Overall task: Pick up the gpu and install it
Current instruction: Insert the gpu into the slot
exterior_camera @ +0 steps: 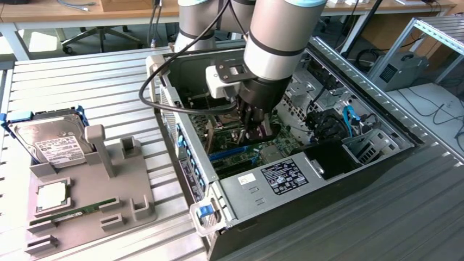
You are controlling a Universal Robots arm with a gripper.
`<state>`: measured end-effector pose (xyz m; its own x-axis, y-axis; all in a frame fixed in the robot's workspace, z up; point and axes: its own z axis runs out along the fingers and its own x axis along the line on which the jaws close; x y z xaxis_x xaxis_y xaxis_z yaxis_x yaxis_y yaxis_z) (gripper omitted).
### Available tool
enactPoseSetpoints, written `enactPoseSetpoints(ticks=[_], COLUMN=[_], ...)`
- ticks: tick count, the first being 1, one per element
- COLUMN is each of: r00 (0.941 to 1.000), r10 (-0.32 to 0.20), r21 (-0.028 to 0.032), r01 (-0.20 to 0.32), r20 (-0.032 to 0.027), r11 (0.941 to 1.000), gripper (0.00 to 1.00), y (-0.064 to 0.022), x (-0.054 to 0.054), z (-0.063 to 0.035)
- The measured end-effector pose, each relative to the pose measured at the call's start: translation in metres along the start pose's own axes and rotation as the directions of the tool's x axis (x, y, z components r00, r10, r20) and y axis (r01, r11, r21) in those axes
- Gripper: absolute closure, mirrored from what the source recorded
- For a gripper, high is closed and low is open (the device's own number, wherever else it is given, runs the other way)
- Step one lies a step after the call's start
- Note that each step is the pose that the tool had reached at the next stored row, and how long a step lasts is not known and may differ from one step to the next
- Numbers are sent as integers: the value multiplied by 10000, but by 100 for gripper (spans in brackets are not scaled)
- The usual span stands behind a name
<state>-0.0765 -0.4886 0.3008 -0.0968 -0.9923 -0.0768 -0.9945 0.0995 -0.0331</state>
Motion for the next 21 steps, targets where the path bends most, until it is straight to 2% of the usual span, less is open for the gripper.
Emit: enactPoseSetpoints(ticks=[16,21], r00=[10000,9996], r10=[-23,-296], r21=[-2,-23], r01=[23,296], r20=[1,10], r11=[10000,9996], gripper=[73,73], y=[13,19], x=[-5,-55], z=[58,65])
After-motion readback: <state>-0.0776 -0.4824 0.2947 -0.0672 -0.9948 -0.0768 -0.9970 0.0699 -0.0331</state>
